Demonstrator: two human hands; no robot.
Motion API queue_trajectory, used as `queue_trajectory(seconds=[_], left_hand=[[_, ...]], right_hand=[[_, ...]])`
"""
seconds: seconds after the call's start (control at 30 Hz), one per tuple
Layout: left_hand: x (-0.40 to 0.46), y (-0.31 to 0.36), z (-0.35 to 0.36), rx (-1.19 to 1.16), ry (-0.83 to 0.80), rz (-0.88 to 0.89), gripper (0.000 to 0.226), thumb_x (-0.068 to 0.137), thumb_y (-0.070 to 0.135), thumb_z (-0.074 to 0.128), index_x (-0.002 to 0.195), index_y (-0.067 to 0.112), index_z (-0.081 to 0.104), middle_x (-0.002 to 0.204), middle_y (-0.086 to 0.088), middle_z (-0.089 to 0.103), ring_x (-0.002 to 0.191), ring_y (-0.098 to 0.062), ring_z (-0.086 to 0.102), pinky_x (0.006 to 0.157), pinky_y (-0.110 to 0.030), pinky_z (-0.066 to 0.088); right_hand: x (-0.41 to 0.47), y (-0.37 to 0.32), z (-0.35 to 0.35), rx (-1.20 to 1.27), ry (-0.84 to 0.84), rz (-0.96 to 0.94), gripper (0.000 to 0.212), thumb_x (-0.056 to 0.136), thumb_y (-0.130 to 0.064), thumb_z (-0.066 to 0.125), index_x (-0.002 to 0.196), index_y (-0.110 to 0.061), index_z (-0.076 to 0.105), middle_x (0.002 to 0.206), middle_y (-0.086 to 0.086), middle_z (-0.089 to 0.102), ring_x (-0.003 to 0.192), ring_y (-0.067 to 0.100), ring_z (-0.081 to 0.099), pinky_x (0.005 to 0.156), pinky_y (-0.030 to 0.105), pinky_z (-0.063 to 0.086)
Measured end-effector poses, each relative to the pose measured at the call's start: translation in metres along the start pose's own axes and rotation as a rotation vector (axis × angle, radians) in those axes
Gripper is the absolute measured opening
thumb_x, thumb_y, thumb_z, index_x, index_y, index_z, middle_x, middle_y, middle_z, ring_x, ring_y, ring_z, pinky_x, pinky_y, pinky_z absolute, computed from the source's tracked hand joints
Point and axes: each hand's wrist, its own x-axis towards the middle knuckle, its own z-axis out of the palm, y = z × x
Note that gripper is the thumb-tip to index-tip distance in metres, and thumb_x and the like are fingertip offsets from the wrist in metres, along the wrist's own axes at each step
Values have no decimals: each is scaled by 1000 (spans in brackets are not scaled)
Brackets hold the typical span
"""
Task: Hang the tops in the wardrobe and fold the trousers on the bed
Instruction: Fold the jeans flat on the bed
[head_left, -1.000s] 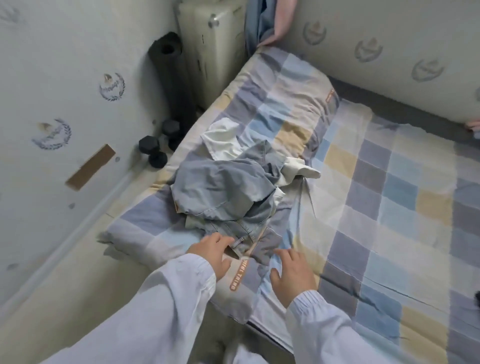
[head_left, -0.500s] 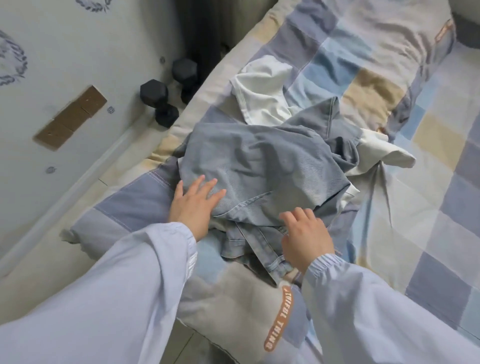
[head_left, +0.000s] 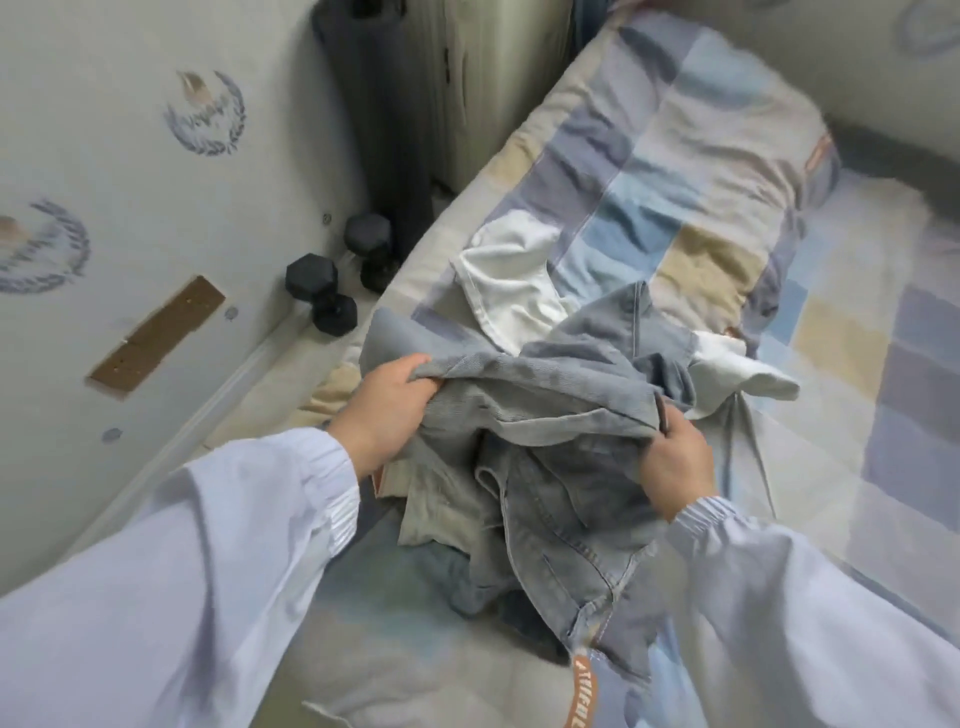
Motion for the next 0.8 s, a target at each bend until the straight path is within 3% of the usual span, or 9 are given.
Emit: queue_trajectory(seconds=[0.1,0.2,0.3,0.4,0.57,0.6,0.67,0.73,0.8], left_hand=[[-13,68,-19,74,23,42,21,86,40,62,91,20,65,86,3,66,88,-17,60,75,-26,43],[-31,142,-48,206,-27,155,30,73,45,75,94,29,62,85,13,63,81,-5,58,67,-19,41],[-55,213,-68,287,-67,302,18,73,38,77,70,37,59,67,20,59,67,6,53,58,-7,37],[-83,282,-78,274,-75,446,33,83,33,69,53,40,57,49,17,53,53,4,47,55,-12,34],[-128,368,-53,349,-5,695,14,87,23,61,77,34,61,68,4,59,69,-18,54,66,-29,44],[-140,381,-37,416,-50,699,16,82,27,64,94,36,60,82,4,64,80,-19,59,74,-32,48],[-173,407,10,460,-264,727,60,68,41,74,122,38,48,106,9,62,99,-14,58,89,-32,47],[-211,431,68,348,-471,774,77,56,50,79,124,42,44,109,14,61,102,-6,57,94,-27,45],[-241,449,126,227,-527,823,61,59,44,81,113,43,53,104,11,66,94,-3,59,87,-15,46]], right_hand=[[-13,-48,-74,-48,69,-119,21,89,-2,40,99,-1,59,108,23,62,99,37,53,79,36,38],[-35,-82,-152,-220,66,-242,22,91,-7,42,101,-4,61,108,21,63,99,34,53,81,34,39],[-72,-107,-229,-271,127,-289,22,92,-12,42,100,-9,63,106,19,64,95,33,54,77,32,39],[-119,-125,-307,-337,222,-347,24,93,-15,42,99,-10,65,105,18,66,100,35,56,75,32,39],[-196,-128,-431,-194,483,-390,33,89,-15,46,56,-16,40,53,3,45,67,28,41,59,32,28],[-207,-125,-447,-169,526,-393,35,89,-13,48,55,-17,39,52,0,43,65,28,41,59,32,30],[-225,-116,-467,-175,550,-387,33,88,-15,51,56,-16,45,52,0,44,65,26,44,60,32,34],[-236,-104,-474,-214,521,-412,26,86,-19,54,60,-14,53,57,4,51,67,27,50,62,33,38],[-243,-87,-479,-272,497,-430,22,81,-28,52,61,-19,53,67,8,59,74,28,55,66,32,40]])
